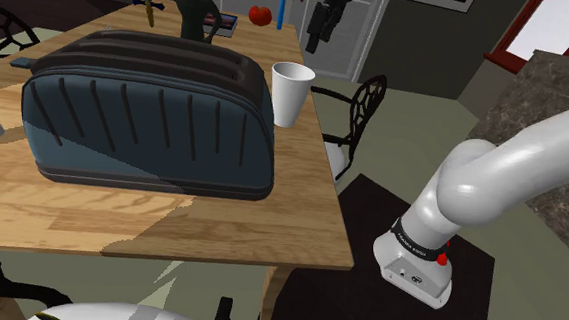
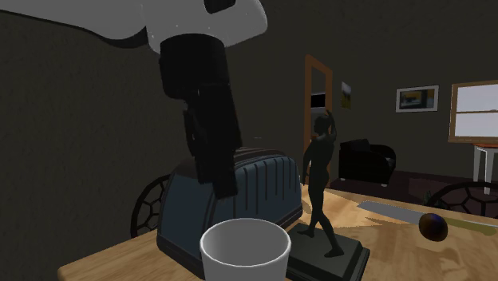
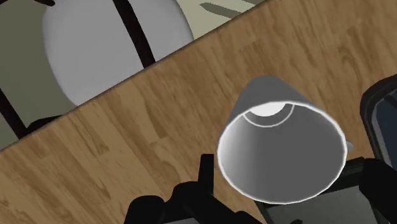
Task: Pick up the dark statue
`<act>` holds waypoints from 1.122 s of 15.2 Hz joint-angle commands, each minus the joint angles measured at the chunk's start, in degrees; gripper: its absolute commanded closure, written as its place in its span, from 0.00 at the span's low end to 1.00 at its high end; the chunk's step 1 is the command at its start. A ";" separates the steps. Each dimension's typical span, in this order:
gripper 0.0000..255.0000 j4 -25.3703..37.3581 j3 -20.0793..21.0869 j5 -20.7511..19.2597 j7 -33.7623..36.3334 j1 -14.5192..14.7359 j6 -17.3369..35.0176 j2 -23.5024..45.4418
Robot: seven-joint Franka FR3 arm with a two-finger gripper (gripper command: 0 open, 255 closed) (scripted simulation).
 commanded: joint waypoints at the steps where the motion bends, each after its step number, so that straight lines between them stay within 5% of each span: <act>1: 0.00 3.17 0.25 -0.77 -2.31 0.68 1.27 3.22; 17: 0.00 33.71 6.22 -8.05 -15.86 6.59 5.78 29.32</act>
